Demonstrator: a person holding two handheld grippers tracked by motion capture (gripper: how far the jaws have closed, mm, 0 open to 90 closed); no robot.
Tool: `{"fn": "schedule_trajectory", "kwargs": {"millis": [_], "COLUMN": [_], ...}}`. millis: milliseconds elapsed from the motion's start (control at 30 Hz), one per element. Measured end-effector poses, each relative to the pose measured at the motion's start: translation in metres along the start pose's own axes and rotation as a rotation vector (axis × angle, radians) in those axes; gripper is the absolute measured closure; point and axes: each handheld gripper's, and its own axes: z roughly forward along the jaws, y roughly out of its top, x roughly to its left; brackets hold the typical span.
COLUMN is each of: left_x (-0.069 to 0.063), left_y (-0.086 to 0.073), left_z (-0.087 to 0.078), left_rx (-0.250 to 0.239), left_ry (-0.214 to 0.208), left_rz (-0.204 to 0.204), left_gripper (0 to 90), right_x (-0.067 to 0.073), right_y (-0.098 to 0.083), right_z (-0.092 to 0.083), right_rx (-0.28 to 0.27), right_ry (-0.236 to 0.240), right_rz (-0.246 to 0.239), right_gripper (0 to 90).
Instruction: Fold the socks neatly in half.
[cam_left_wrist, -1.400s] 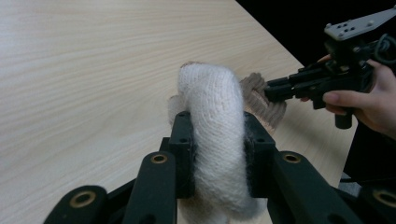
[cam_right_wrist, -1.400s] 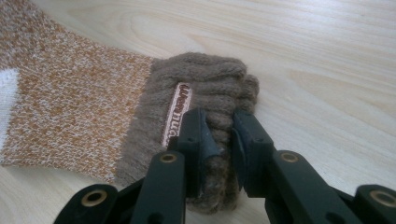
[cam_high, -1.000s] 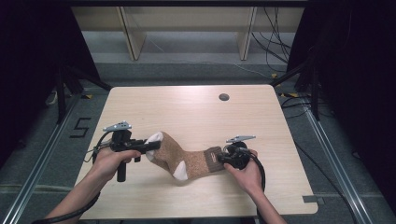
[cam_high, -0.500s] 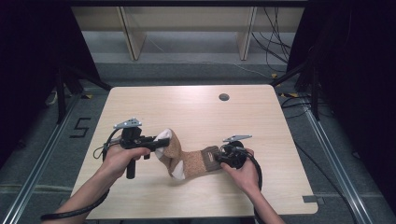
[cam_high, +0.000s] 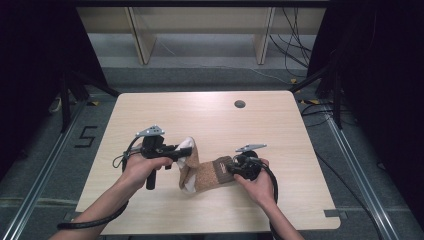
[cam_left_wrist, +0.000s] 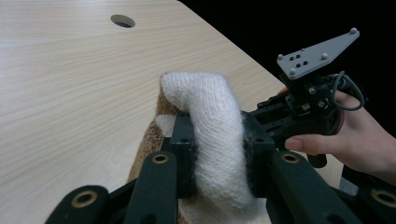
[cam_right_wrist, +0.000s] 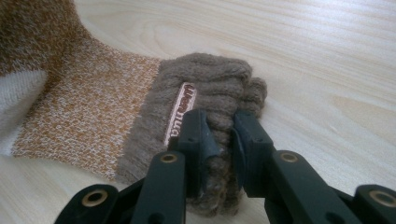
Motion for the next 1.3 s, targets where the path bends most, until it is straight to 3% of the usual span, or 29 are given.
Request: {"fn": "schedule_trajectory", "kwargs": {"millis": [67,100,367,400,767,1000,1100,1300], "left_x": [-0.001,-0.002,-0.008,-0.008,-0.015,-0.020,-0.020,-0.020], "left_y": [0.000,0.000,-0.001,-0.002,-0.010,-0.015,-0.018,-0.022], "left_z": [0.005,0.007,0.024,0.028,0.059,0.078,0.085,0.098], "left_rx": [0.001,0.003,0.030,0.030,0.078,0.110,0.124,0.138], "left_ry": [-0.001,0.004,0.011,0.009,0.050,0.083,0.092,0.100], "left_rz": [0.005,0.007,0.025,0.027,0.062,0.094,0.107,0.129], "left_gripper": [71.1,71.1,71.0,71.0,70.8,70.2,69.6,66.6], "right_x": [-0.001,-0.001,0.001,0.003,0.005,0.007,0.005,0.007], "right_y": [0.000,0.001,0.001,0.002,0.004,0.010,0.014,0.019], "right_z": [0.002,0.001,0.004,0.002,0.001,-0.015,-0.023,-0.038], "right_rx": [-0.021,0.012,-0.021,0.004,0.014,-0.021,-0.076,-0.108], "right_ry": [0.002,-0.004,0.005,0.006,0.011,0.024,0.025,0.029], "right_rz": [-0.032,-0.019,-0.015,-0.006,-0.018,-0.010,-0.067,-0.039], "right_gripper": [75.0,75.0,75.0,74.9,72.9,68.8,68.9,68.9]}}
